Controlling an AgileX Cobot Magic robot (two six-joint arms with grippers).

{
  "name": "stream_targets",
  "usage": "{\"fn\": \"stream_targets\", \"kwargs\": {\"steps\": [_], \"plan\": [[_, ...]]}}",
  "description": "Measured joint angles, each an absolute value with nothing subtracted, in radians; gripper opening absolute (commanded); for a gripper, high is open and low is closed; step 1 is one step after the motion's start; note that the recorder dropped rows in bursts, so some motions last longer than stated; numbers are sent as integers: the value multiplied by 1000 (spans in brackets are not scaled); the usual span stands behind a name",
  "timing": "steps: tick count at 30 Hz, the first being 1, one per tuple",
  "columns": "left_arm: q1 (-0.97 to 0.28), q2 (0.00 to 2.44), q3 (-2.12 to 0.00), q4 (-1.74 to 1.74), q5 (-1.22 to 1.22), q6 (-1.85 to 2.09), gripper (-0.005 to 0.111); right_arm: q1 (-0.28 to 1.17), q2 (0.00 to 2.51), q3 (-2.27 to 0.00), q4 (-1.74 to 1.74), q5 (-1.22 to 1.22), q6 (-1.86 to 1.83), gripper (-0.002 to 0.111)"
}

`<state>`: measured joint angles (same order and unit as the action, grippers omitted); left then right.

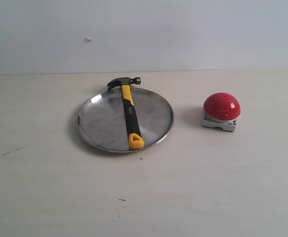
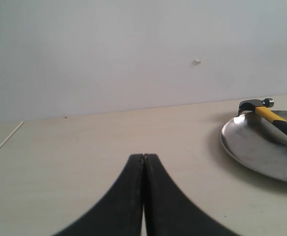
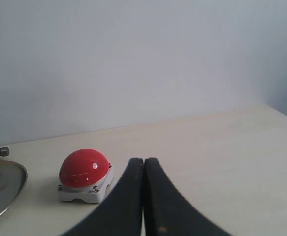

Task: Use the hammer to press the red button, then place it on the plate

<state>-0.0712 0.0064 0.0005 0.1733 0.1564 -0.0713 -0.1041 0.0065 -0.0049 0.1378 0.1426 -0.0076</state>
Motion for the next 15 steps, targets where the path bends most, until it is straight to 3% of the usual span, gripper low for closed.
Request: {"fn": "stream_targets", "kwargs": {"steps": [15], "plan": [[-71,6,0,173,156,-71,1,-104,7,-5,125,150,7,0]]}}
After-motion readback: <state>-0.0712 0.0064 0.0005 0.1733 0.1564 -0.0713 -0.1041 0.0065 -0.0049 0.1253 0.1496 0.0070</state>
